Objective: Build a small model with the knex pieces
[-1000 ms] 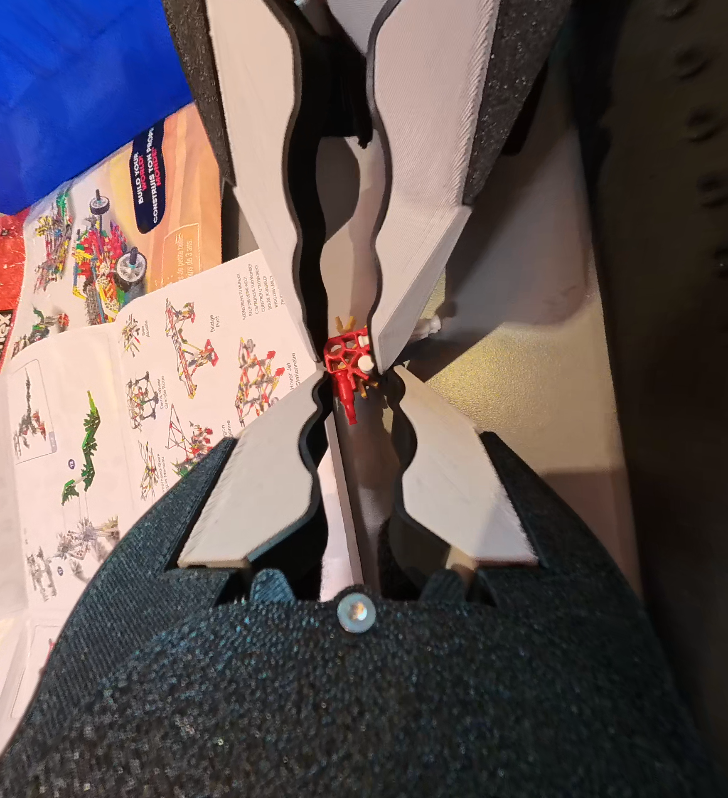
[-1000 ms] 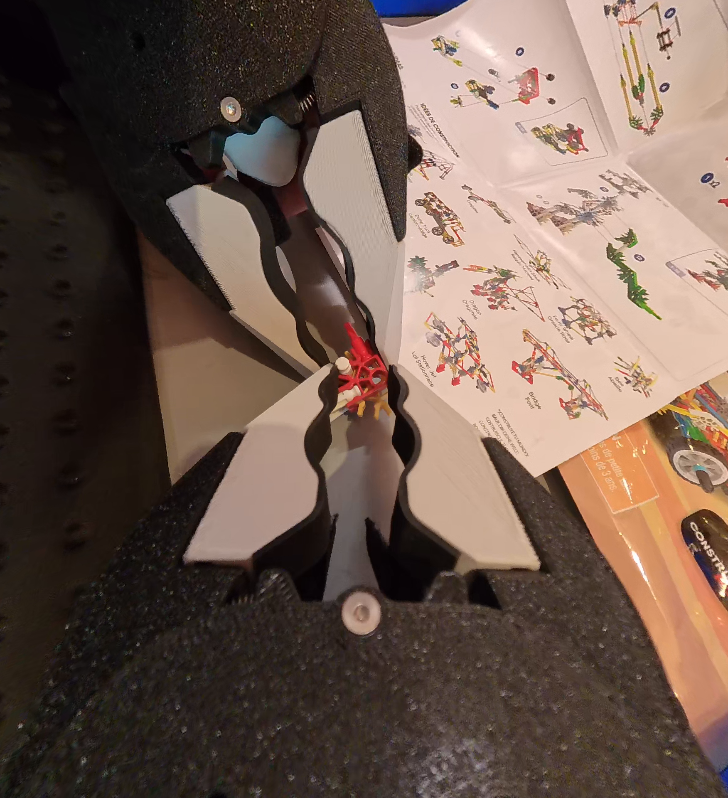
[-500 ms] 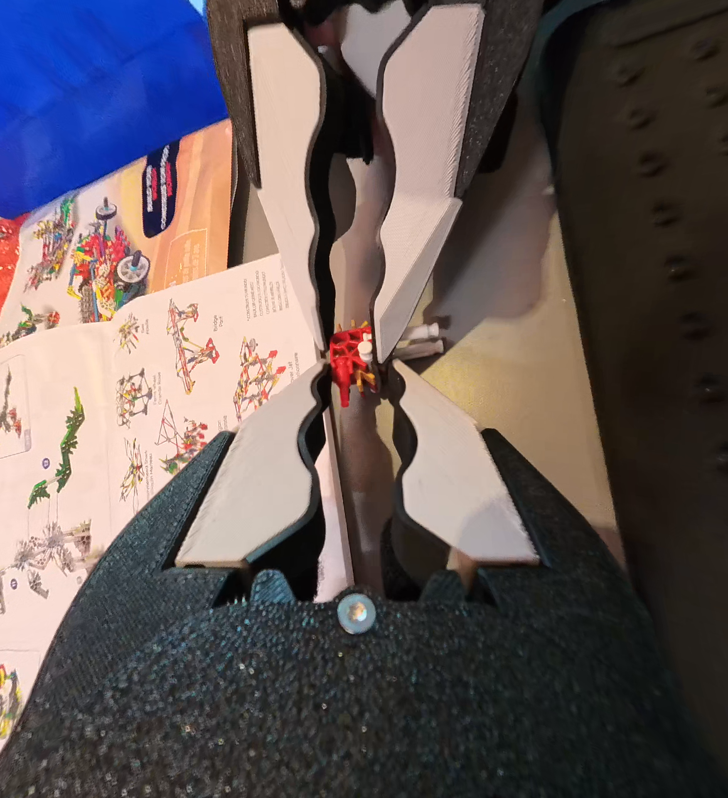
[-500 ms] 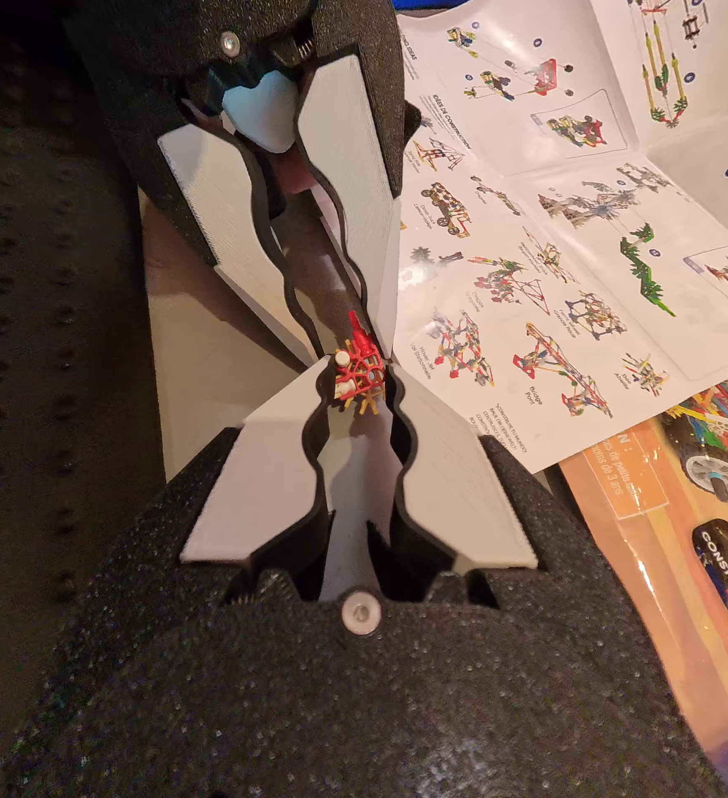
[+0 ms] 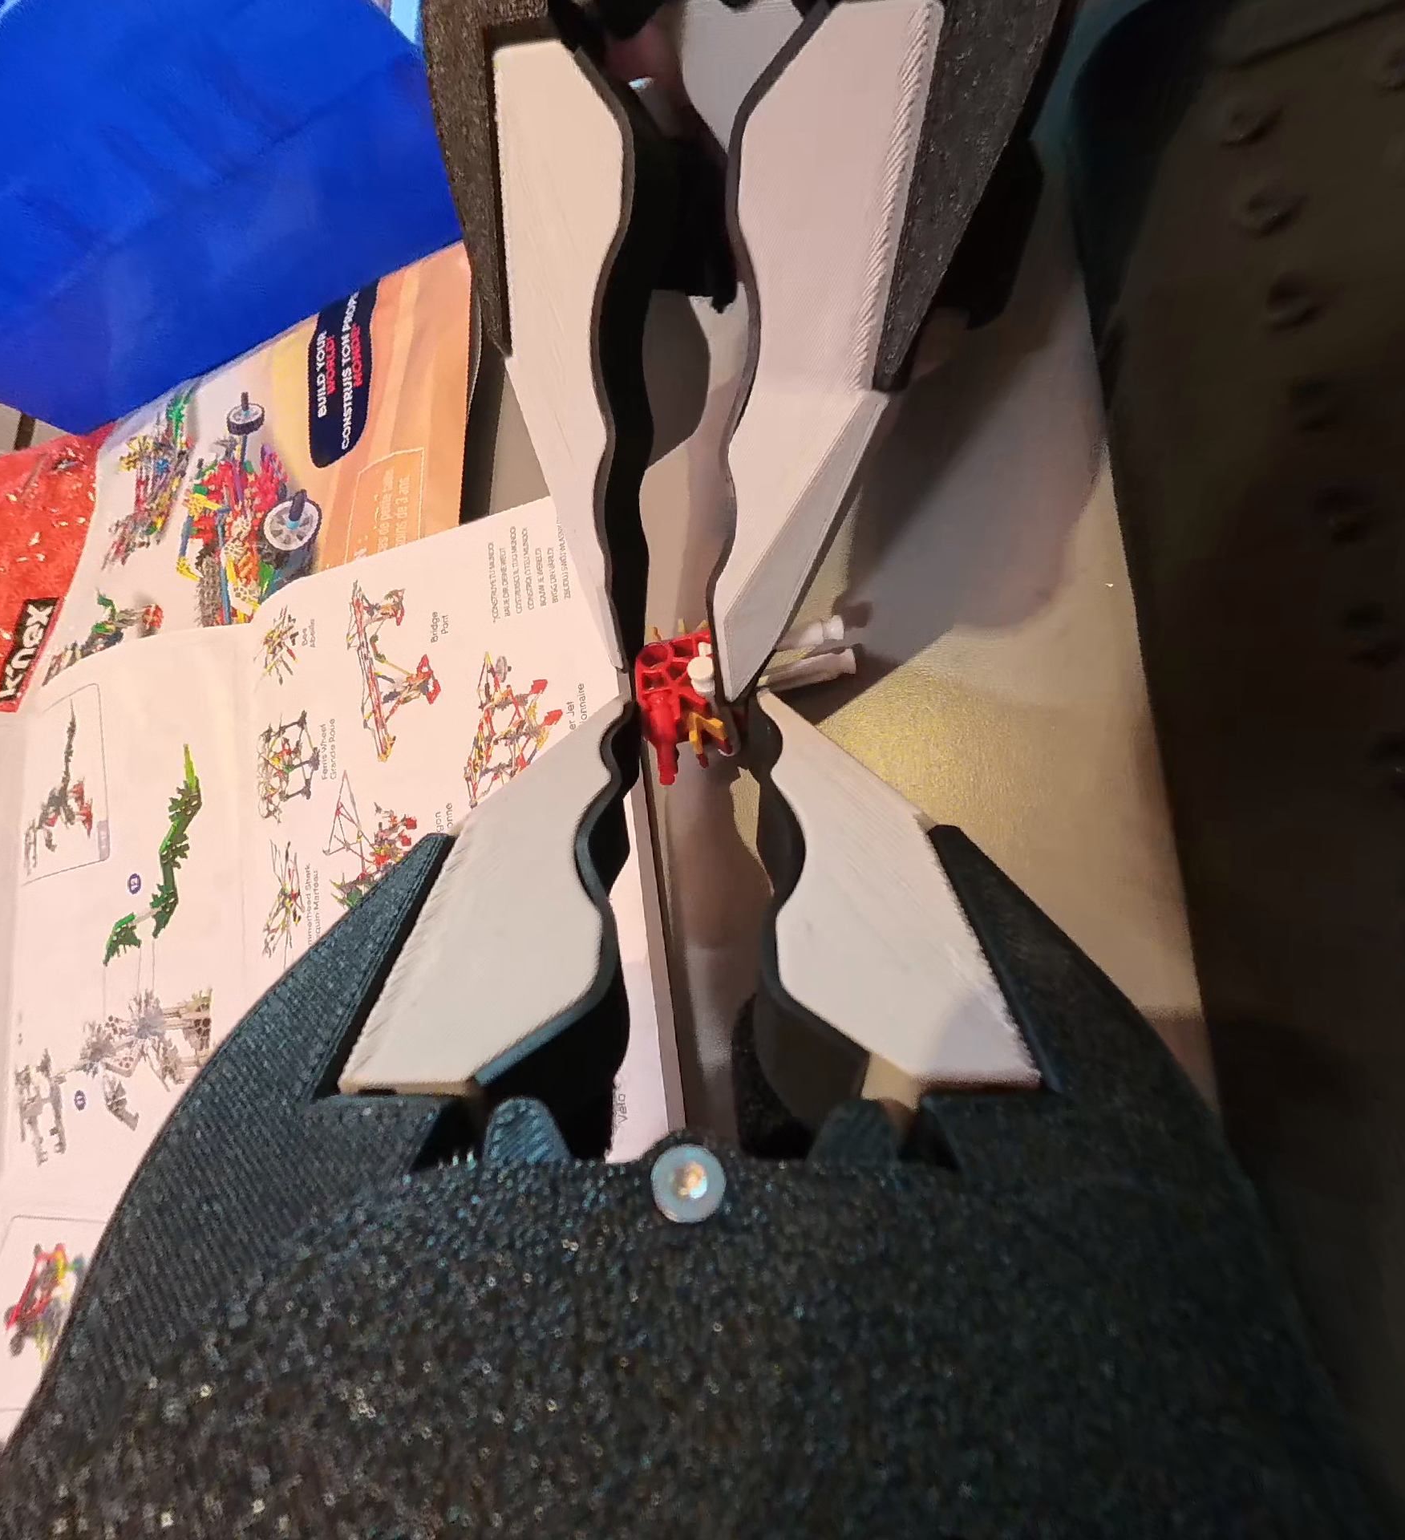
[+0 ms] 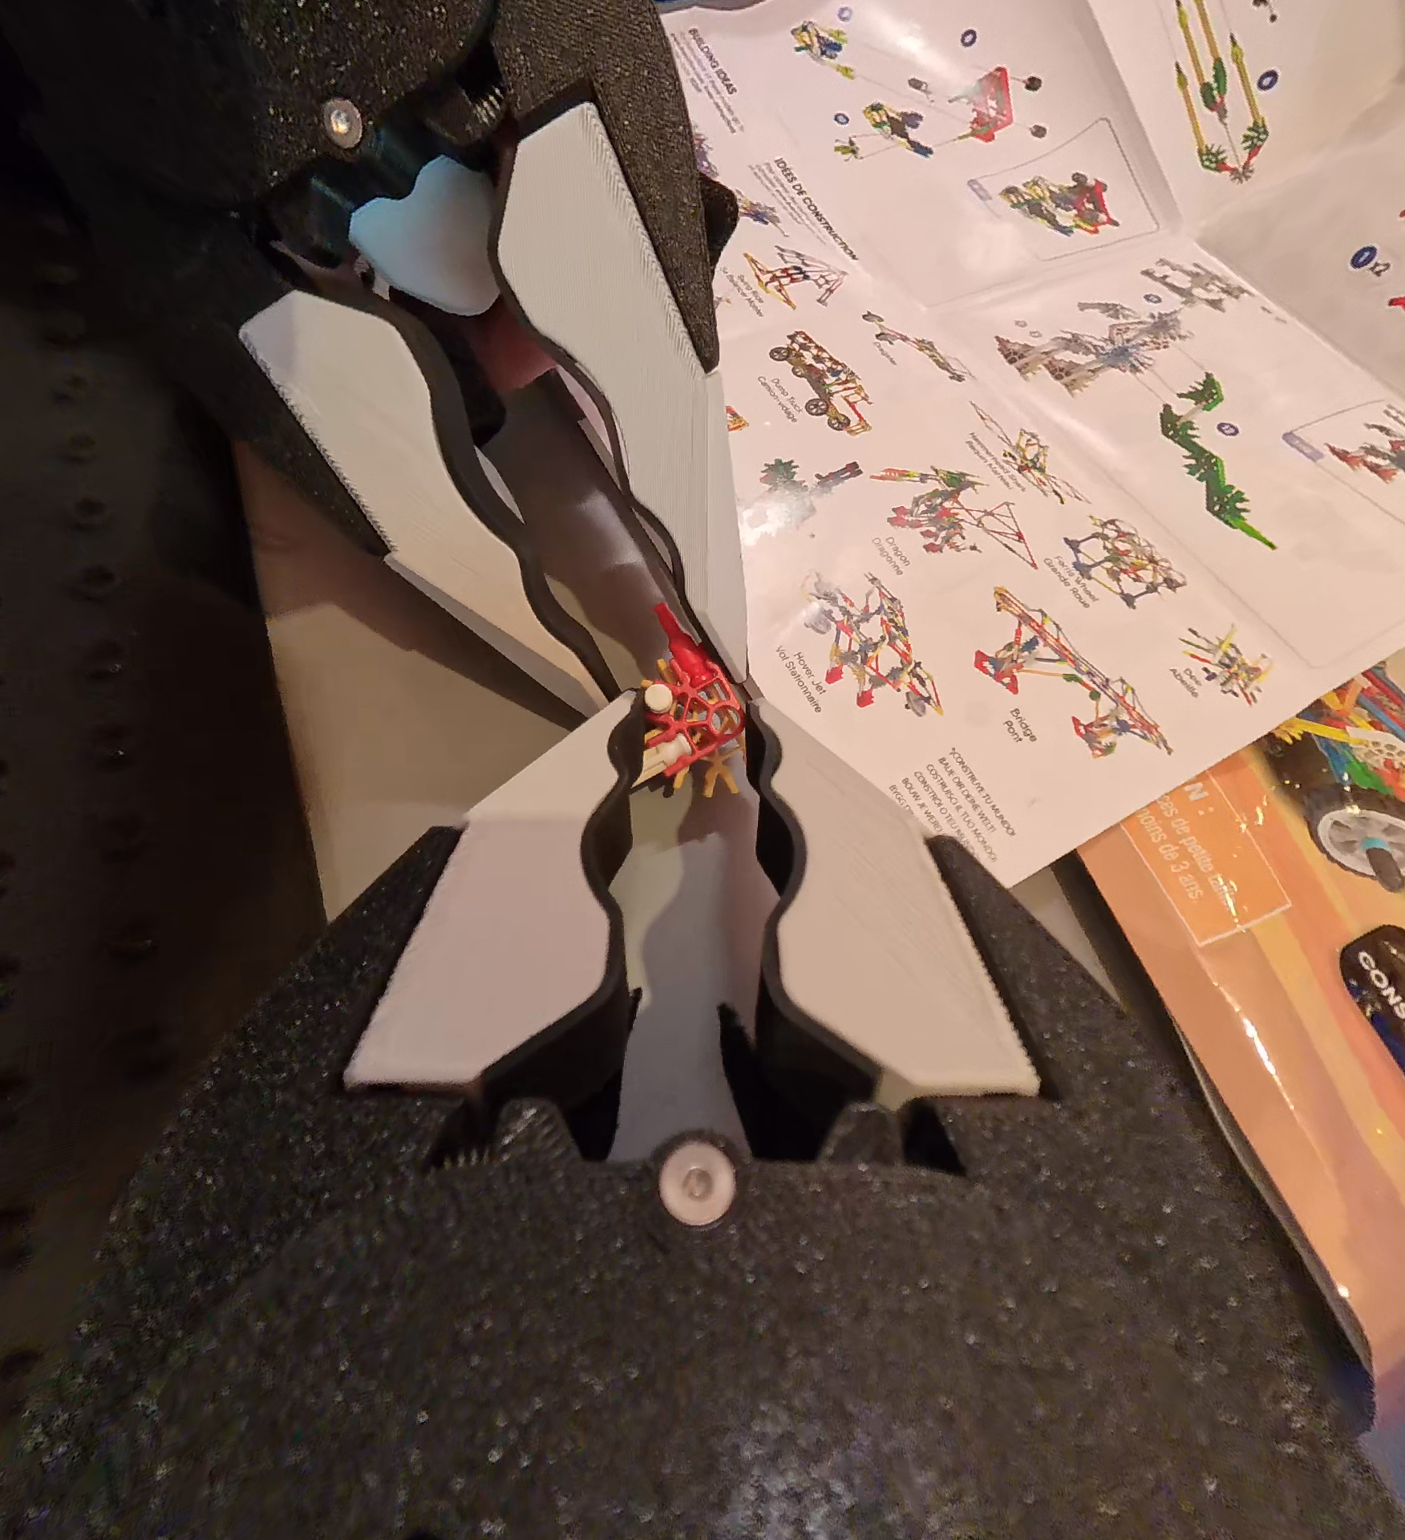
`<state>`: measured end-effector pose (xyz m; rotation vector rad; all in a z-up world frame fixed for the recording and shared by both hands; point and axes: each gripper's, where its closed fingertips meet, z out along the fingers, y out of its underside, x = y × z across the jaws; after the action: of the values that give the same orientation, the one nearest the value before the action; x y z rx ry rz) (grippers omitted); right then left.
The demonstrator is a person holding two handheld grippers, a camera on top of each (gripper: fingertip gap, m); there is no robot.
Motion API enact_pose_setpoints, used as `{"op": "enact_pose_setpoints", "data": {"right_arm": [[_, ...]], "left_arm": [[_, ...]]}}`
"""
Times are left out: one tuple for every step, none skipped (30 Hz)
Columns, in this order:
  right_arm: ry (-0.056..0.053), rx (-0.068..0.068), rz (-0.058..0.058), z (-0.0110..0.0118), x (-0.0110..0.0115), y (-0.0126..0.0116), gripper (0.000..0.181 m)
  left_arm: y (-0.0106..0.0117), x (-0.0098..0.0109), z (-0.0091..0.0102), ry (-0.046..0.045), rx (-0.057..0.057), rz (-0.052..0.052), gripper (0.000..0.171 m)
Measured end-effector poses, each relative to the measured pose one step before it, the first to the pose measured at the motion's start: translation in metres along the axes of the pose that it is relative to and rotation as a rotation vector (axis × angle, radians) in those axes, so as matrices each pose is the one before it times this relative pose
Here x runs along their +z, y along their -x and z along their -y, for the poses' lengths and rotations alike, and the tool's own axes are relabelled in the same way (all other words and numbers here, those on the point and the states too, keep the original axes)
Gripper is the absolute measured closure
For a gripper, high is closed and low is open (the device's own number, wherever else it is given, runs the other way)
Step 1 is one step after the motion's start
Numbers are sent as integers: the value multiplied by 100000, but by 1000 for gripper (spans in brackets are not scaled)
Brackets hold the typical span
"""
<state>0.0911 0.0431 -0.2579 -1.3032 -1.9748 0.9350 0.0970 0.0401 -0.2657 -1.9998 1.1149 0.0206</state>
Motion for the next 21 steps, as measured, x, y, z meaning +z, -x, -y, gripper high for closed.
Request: {"op": "enact_pose_setpoints", "data": {"right_arm": [[63,1474,311,-23,3,-33,158],[56,1581,483,18,22,-16,159],[43,1017,346,10,14,5,159],[40,1070,190,14,16,-4,159],[48,711,-10,-5,2,4,160],[18,121,20,-10,-11,5,160],[28,341,45,6,-2,-14,160],[-38,21,-221,18,2,-11,161],[-106,-209,-209,-1,0,4,161],[-103,-340,-191,4,-12,10,161],[-90,-47,-38,5,-4,-15,162],[-4,173,224,-5,-4,-7,162],[-37,11,311,15,3,0,162],[-77,-338,137,16,13,-8,162],[-92,-321,266,29,14,-2,162],[-188,-231,372,38,15,0,162],[-176,-572,87,34,22,10,162],[-57,-552,57,12,6,10,162],[-124,-413,106,19,9,18,162],[-93,85,294,19,1,15,162],[-101,846,816,6,9,-7,163]], "left_arm": [[0,39,22,263,-797,25,150],[23,32,26,177,33,593,151],[4,-3,-8,331,407,594,151],[7,6,-5,483,-167,390,151],[4,27,23,287,-1042,541,151],[-14,14,29,109,-241,839,151],[3,9,23,112,162,929,151],[15,31,42,78,-976,604,152],[0,14,34,303,29,822,152],[-13,12,14,361,769,893,152],[10,11,33,121,-743,433,154],[0,30,29,-189,-577,652,154],[-4,14,31,244,889,1453,154],[9,10,6,620,-355,1003,154],[5,5,10,328,-4,1164,154],[8,1,-3,547,1577,1858,154],[22,-6,0,779,665,1476,154],[9,-10,-16,383,-363,896,154],[-12,-9,3,185,746,1265,154],[-5,-9,11,479,1975,1599,154],[0,10,13,659,1381,1228,154]]}}
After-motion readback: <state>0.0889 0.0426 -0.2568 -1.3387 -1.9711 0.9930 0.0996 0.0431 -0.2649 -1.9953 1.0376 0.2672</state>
